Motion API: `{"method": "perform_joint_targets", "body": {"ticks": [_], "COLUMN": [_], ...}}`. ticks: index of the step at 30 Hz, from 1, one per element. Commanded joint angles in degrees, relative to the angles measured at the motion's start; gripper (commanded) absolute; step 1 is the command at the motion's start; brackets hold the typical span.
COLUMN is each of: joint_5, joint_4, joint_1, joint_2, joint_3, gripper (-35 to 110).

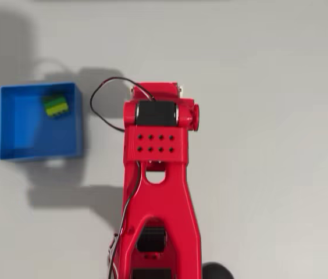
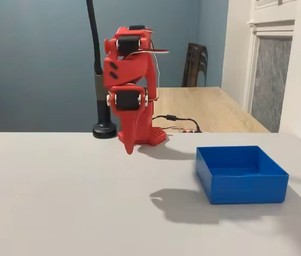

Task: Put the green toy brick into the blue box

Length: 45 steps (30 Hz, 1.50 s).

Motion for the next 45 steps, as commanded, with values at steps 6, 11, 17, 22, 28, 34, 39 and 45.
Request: {"method": "perform_joint_targets", "body": {"ticks": [6,11,17,22,28,34,39,45], "joint_5": [0.4,-0.3,-0.6,-0.6,-0.6,-0.4,0.1,0.4], "joint_4": [-3.3,-6.3,-6.9,-6.9,-6.9,-6.9,-6.8,-6.7], "joint_1": [-3.5,-3.7,-3.8,-3.8,-3.6,-3.3,-2.6,-2.6], "joint_2": [19.2,26.5,36.3,44.6,52.3,56.7,60.4,64.4], "joint_3": [14.3,22.5,30.1,35.6,40.5,43.9,46.1,47.3], "gripper": [0,0,0,0,0,0,0,0]}}
